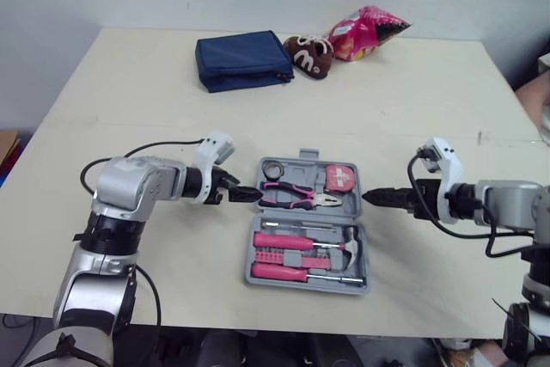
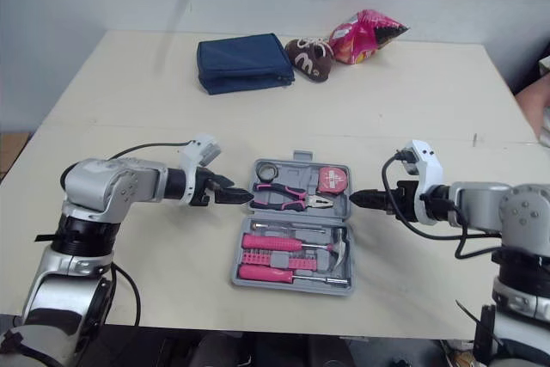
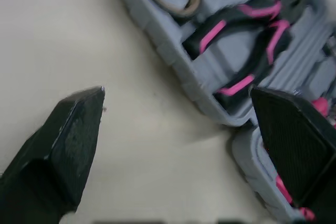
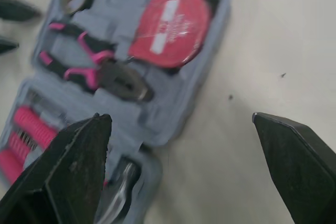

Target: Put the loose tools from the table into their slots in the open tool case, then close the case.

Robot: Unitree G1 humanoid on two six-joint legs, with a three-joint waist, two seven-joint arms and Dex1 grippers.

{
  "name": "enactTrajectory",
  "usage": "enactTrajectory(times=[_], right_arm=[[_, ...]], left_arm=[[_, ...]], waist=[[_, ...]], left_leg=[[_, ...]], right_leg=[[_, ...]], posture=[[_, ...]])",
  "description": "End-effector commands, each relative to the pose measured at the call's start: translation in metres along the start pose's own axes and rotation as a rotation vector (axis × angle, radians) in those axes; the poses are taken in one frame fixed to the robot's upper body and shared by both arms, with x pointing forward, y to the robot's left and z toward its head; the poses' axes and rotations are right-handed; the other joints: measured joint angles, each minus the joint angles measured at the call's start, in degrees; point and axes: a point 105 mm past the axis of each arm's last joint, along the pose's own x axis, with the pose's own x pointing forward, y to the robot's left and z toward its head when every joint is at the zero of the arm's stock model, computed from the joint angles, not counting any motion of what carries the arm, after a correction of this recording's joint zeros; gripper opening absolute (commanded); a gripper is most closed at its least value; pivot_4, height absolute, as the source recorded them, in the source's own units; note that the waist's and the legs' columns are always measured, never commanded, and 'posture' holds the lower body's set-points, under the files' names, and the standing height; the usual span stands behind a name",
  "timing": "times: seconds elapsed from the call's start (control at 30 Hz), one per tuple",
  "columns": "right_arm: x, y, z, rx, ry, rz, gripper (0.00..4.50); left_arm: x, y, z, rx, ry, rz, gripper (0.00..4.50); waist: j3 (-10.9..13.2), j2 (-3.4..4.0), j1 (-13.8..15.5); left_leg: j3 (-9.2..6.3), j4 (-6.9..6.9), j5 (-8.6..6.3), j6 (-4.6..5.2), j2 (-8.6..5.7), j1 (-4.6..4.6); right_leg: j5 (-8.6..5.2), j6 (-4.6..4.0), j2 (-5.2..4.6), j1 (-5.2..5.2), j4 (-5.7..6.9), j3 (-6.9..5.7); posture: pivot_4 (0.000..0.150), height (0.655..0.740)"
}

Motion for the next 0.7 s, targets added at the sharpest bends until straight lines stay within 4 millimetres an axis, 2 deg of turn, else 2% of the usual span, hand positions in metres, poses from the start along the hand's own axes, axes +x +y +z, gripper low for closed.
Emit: enactTrajectory(times=[0.03, 0.13, 0.5, 0.7], right_arm=[[0.0, 0.0, 0.003, -0.049, 0.041, -0.065, 4.5], [0.008, -0.003, 0.004, -0.036, 0.061, -0.103, 4.5], [0.025, 0.005, 0.008, -0.025, 0.073, -0.124, 4.5], [0.032, -0.002, 0.003, -0.058, 0.125, -0.22, 4.5]], left_arm=[[0.002, -0.001, 0.007, 0.01, 0.014, 0.039, 4.47], [0.008, -0.001, 0.011, -0.016, 0.005, 0.054, 4.47], [0.023, 0.006, 0.005, 0.069, 0.05, 0.177, 4.47], [0.028, 0.005, -0.002, 0.069, 0.063, 0.206, 4.47]], waist=[[0.0, 0.0, 0.01], [0.01, -0.01, 0.05], [0.02, -0.03, 0.17], [0.01, -0.03, 0.05]], left_leg=[[0.03, -0.01, 0.01, -0.02, 0.01, -0.03], [0.1, -0.04, 0.08, -0.08, 0.03, -0.06], [0.13, -0.01, 0.46, -0.08, -0.04, 0.13], [0.11, 0.01, 0.48, -0.08, -0.04, 0.19]], right_leg=[[0.0, 0.0, 0.01, -0.12, 0.07, -0.01], [-0.01, 0.0, 0.02, -0.3, 0.05, 0.0], [0.12, 0.0, -0.01, -0.14, 0.21, 0.04], [0.13, -0.01, -0.01, -0.07, 0.25, 0.04]], posture=[[0.15, 0.74], [0.15, 0.74], [0.15, 0.74], [0.15, 0.74]])
